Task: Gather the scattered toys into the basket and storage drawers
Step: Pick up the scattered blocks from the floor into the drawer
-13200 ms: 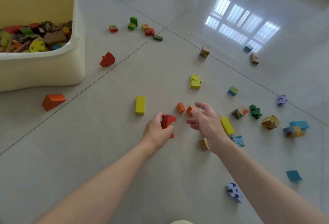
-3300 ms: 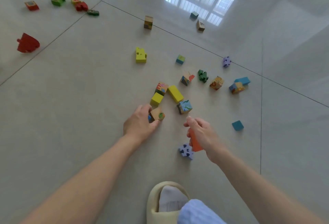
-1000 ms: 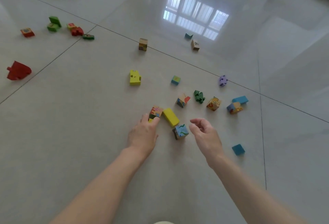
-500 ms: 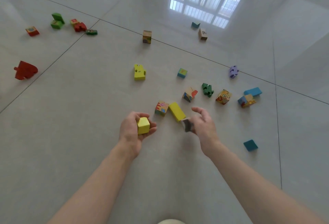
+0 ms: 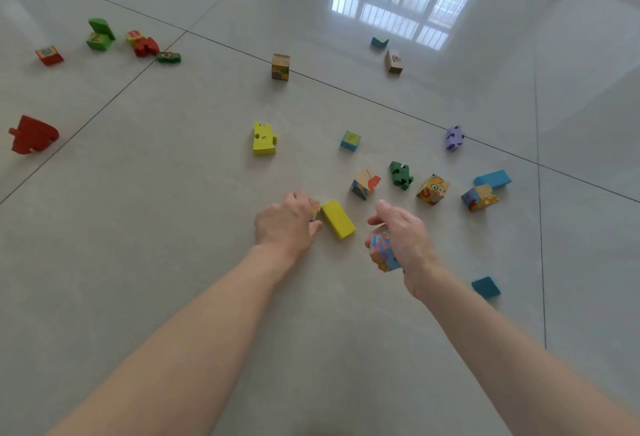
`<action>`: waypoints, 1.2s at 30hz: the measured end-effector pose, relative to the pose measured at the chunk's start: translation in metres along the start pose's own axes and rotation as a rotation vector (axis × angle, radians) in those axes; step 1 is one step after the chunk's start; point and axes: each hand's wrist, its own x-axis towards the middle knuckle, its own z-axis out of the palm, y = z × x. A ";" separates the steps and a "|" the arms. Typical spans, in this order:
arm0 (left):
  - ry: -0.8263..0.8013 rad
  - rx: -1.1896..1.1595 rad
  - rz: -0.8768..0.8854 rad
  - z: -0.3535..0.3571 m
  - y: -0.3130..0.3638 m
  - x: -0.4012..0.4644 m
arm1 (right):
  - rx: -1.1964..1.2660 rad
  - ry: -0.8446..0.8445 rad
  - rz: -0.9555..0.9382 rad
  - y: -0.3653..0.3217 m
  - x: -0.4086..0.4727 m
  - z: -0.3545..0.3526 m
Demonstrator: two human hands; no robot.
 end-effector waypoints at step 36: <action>0.885 -2.332 -0.764 -0.138 -0.392 -0.085 | 0.332 -0.978 0.219 -0.203 -0.166 0.354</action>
